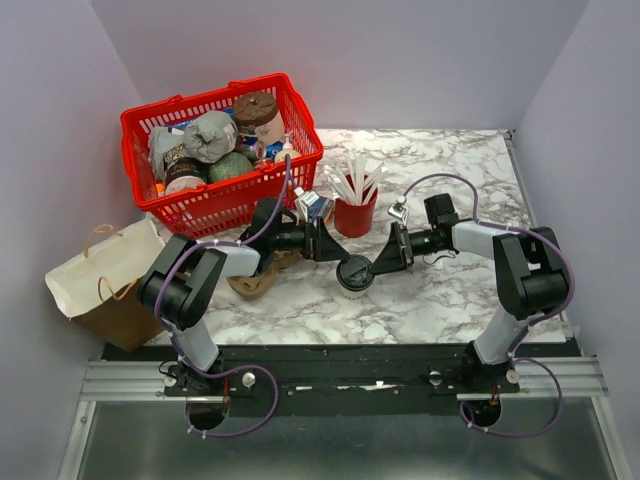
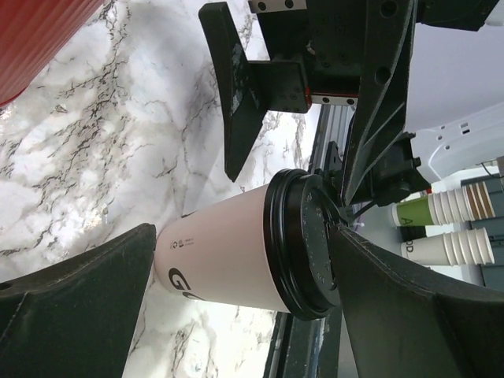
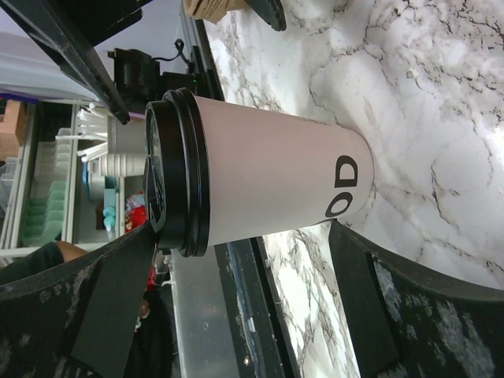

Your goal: Pack the takeout coffee

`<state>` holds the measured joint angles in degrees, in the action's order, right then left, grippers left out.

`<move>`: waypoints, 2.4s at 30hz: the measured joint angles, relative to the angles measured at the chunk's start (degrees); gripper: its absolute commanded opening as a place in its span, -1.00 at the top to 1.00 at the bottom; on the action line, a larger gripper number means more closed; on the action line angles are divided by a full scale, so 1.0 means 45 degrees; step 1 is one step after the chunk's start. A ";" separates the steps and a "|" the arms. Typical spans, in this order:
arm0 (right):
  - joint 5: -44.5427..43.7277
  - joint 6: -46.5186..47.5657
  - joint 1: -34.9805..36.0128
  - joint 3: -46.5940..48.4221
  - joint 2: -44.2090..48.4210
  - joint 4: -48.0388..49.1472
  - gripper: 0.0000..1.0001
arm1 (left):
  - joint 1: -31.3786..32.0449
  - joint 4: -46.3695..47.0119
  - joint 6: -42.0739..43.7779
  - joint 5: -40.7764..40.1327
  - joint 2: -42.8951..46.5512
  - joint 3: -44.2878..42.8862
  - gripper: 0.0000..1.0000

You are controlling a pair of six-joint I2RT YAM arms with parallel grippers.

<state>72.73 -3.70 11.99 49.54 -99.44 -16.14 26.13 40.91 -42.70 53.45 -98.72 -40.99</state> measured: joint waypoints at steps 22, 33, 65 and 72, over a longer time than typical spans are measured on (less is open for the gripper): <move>0.0427 -0.0219 0.0000 0.0024 -0.0500 0.0005 -0.93 | 0.0053 0.3609 -0.1749 -0.0131 -0.1311 0.1073 -0.84; 0.0325 0.0369 0.0000 -0.0107 -0.0189 0.0005 -0.87 | 0.0053 0.7893 -0.3215 0.0262 -0.3361 0.1069 -0.79; -0.1637 0.0165 0.0379 -0.0816 0.3196 0.0704 -0.93 | 0.0053 0.6154 -0.0423 0.0282 -0.2195 0.0408 -0.89; -0.1773 0.0568 0.0379 -0.0704 0.3264 0.0559 -0.94 | -0.0010 0.5338 -0.0291 0.0374 -0.1817 0.0219 -0.89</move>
<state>64.75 -1.15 13.69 46.37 -84.75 -13.63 26.09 64.93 -44.01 55.13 -106.89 -40.01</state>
